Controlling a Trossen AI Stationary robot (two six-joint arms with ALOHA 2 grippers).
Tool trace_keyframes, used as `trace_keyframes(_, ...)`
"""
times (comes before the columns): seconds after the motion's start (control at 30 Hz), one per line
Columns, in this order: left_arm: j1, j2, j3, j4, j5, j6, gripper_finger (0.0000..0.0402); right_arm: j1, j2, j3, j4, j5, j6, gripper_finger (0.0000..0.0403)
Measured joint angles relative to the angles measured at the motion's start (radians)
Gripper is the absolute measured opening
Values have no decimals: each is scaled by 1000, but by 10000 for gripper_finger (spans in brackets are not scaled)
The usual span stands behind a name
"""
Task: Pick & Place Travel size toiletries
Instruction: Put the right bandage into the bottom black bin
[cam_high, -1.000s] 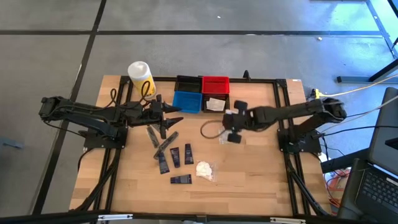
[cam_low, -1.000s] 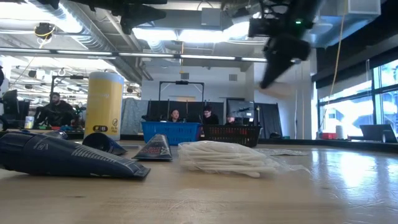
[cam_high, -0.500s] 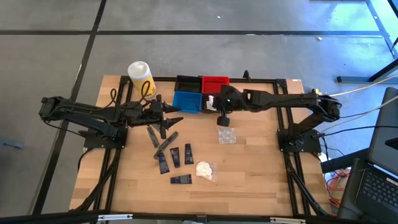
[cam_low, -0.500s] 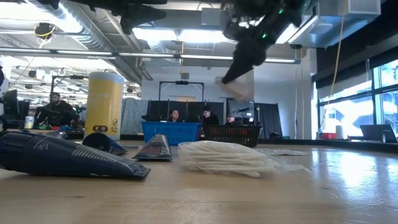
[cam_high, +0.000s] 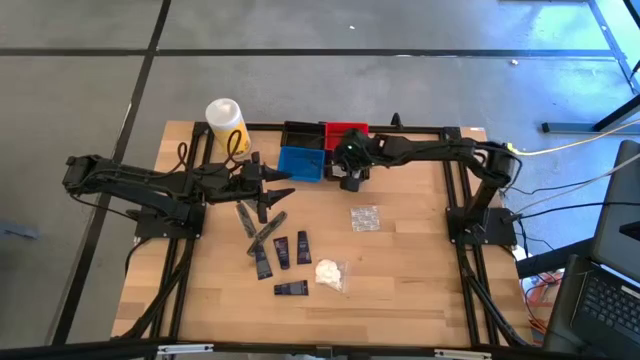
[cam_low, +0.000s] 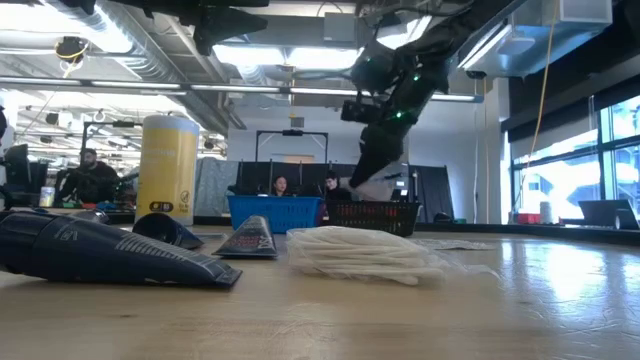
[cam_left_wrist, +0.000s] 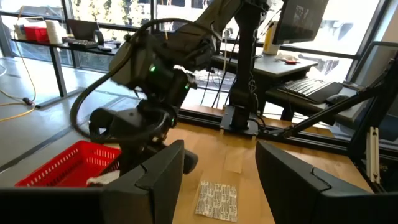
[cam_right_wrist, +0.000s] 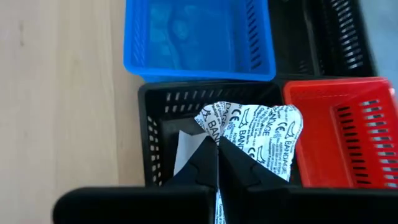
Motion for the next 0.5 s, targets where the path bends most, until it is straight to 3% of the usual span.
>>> trace_keyframes(0.5,0,0,0,0,0,0,196,-6,37,15,-65,31,23,5)
